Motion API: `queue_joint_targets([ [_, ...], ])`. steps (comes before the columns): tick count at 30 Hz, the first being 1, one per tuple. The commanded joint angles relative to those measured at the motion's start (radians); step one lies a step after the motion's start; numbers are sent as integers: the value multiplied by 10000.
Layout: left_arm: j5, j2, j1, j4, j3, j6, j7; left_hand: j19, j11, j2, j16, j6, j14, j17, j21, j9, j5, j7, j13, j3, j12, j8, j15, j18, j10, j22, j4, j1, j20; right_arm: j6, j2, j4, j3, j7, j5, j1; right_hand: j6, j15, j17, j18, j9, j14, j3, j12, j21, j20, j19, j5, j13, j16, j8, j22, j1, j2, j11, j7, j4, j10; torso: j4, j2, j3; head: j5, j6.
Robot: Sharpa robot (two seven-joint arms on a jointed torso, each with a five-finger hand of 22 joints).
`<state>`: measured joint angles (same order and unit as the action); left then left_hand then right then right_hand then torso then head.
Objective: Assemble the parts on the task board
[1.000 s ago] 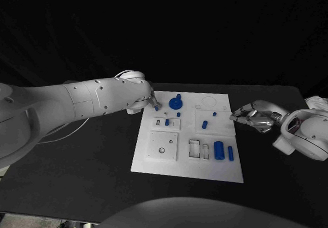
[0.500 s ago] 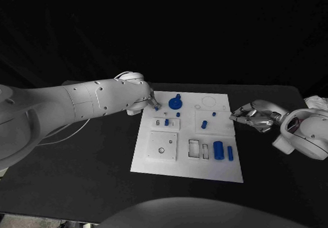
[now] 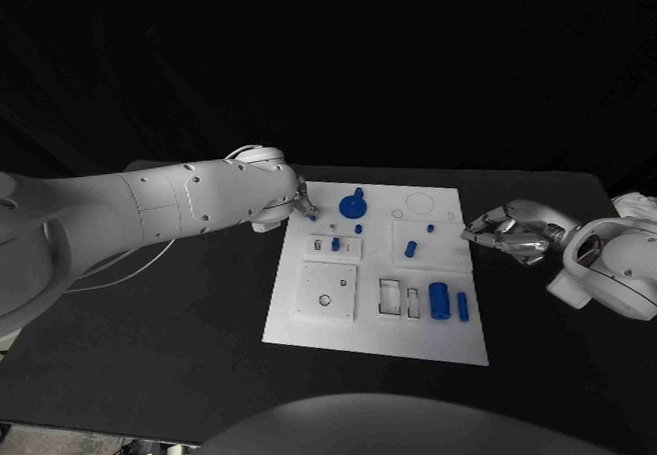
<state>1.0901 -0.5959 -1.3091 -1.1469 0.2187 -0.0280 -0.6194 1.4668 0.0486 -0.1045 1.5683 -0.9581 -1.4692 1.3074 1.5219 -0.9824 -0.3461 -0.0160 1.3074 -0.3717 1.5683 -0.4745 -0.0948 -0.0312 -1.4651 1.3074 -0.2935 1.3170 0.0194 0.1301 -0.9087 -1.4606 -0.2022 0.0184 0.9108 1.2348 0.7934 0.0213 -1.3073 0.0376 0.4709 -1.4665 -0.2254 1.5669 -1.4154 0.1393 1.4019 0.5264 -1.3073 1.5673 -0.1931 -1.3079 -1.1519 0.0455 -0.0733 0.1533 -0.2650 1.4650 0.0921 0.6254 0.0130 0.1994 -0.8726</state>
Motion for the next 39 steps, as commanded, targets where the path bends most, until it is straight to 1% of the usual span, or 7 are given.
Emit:
queue_joint_targets([
  [1, 123, -128, -35, -257, -12, -164, 103, 589, 91, -144, 25, -139, -1016, 2634, -52, -3, -1, 86, 2634, -329, 25, -49, -63, 122, -1057, 2129, 203, 0, -67, -138, 14, 16, -3, 14, 21, -9, 70, 95, -2635, 139, 11, -1043, -52, 39, 20, 27, -67, 68, -2635, 35, 53, -1945, -41, -37, -85, -8, 5, 1058, -2, -16, 5, 10, 0],
  [7, 233, -549, -262, -987, -21, -37, 271, 575, 97, -355, 25, -160, -1016, 2634, -77, -20, 149, 95, 2634, -696, 25, -53, -70, 116, -1057, 2116, 220, -32, -69, -145, 27, 37, -3, -12, 21, -13, 69, 96, -2635, 144, 11, -1043, -58, 39, 36, 27, -85, 77, -2635, 35, 54, -1938, -41, -38, -86, -7, 6, 1058, -6, -58, 20, 49, 0],
  [11, 253, -792, -412, -1454, -20, 222, 312, 576, 100, -400, 25, -173, -1016, 2634, -78, -23, 189, 96, 2634, -781, 25, -56, -70, 116, -1057, 2118, 227, -38, -70, -149, 28, 47, -3, -21, 21, -15, 69, 96, -2635, 144, 11, -1043, -58, 39, 36, 27, -85, 77, -2635, 35, 54, -1938, -41, -38, -86, -7, 6, 1058, -5, -68, 13, 58, 0],
  [17, 139, -1038, -474, -2027, -2, 790, 190, 551, 92, -458, 25, -198, -1016, 2634, -112, -29, 388, 84, 2634, -940, 25, -56, -65, 106, -1057, 2095, 187, -135, -67, -169, 7, 36, -4, -42, 21, -20, 69, 97, -2635, 144, 12, -1043, -62, 39, 36, 28, -84, 83, -2635, 35, 55, -1938, -41, -41, -87, -6, 7, 1058, 5, -32, 0, 54, 0],
  [22, 90, -1184, -477, -2467, 19, 1008, 95, 537, 85, -462, 25, -187, -1016, 2634, -132, -27, 453, 76, 2634, -987, 25, -44, -60, 100, -1057, 2081, 170, -181, -65, -190, -18, 29, -4, -50, 20, -35, 68, 97, -2635, 145, 12, -1043, -66, 39, 39, 28, -88, 89, -2635, 35, 58, -1937, -44, -47, -88, -5, 11, 1058, -17, -51, -5, 31, 0],
  [27, 163, -1205, -430, -2718, 40, 1103, 57, 532, 81, -458, 25, -176, -1016, 2634, -138, -26, 467, 71, 2634, -1002, 25, -37, -58, 98, -1057, 2076, 161, -203, -63, -192, -21, 24, -4, -54, 19, -43, 68, 97, -2635, 145, 12, -1043, -66, 39, 39, 28, -88, 89, -2635, 35, 58, -1937, -44, -47, -88, -5, 11, 1058, -13, -47, 8, 99, 0],
  [39, 326, -1030, -157, -2740, 77, 1318, -34, 499, 67, -426, 25, -131, -1016, 2634, -179, -28, 449, 54, 2634, -1059, 25, -16, -45, 86, -1057, 2045, 156, -252, -55, -192, 6, 20, -4, -43, 18, -54, 61, 99, -2635, 147, 11, -1043, -75, 39, 49, 30, -98, 102, -2635, 35, 64, -1933, -51, -67, -88, -4, 24, 1058, 5, -34, 5, 166, 0],
])
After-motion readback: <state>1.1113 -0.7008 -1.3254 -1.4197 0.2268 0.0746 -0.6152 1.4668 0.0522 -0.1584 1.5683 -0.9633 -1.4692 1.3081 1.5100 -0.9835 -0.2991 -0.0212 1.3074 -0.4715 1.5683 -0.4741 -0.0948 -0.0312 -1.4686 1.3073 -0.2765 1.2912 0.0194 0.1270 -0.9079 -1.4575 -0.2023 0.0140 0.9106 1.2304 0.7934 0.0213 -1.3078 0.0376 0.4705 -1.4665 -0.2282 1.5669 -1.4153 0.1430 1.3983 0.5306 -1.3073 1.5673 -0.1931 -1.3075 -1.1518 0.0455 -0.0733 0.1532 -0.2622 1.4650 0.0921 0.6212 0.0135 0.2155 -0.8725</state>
